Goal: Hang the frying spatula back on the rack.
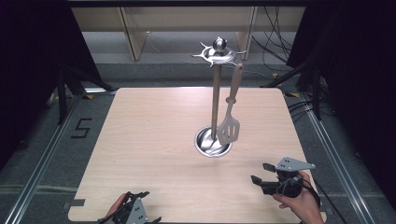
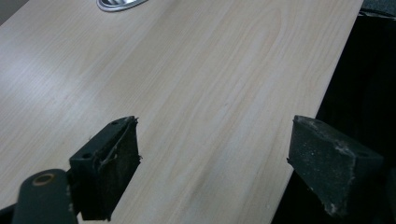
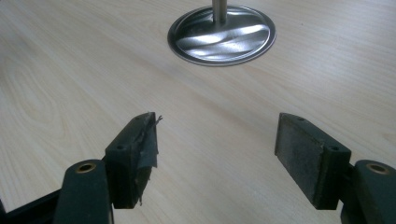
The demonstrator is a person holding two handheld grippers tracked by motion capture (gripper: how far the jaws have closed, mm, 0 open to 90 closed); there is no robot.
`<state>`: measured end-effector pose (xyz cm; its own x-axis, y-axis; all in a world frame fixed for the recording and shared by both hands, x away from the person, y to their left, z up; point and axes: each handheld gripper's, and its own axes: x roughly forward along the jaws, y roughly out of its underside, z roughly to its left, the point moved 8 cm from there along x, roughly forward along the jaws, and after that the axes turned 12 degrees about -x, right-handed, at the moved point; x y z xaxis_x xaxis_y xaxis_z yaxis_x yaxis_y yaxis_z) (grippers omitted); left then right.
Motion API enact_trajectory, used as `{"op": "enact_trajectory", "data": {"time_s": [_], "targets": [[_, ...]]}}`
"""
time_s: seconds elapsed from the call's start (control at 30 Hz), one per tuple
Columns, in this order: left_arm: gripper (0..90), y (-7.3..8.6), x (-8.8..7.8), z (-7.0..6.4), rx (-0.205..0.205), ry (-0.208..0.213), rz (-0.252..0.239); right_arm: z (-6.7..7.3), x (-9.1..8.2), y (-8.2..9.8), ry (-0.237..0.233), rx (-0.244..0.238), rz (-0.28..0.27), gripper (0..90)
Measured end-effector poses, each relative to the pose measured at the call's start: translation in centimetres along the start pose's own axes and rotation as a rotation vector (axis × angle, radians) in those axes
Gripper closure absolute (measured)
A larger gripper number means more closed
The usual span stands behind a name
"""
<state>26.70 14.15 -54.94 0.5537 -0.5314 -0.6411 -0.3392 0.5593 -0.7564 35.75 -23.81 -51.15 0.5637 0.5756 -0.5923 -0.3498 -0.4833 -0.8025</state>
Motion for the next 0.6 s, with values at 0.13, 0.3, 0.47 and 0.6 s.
{"op": "enact_trajectory", "data": {"time_s": [0.13,0.3,0.47,0.6], "targets": [[15.6,0.0,0.0,0.1,0.005,-0.003,0.000,0.6,-0.2,0.1,0.000,0.022,-0.003,30.9],[15.6,0.1,0.0,0.2,0.006,-0.006,0.004,1.2,-0.2,0.4,-0.022,0.016,0.007,30.8],[15.6,0.1,0.0,0.2,0.011,-0.004,0.009,1.3,-0.3,0.9,-0.014,-0.013,-0.002,30.5],[15.6,0.1,0.0,0.2,0.018,-0.007,0.015,1.7,-0.4,1.3,-0.005,0.020,0.005,30.2]]}}
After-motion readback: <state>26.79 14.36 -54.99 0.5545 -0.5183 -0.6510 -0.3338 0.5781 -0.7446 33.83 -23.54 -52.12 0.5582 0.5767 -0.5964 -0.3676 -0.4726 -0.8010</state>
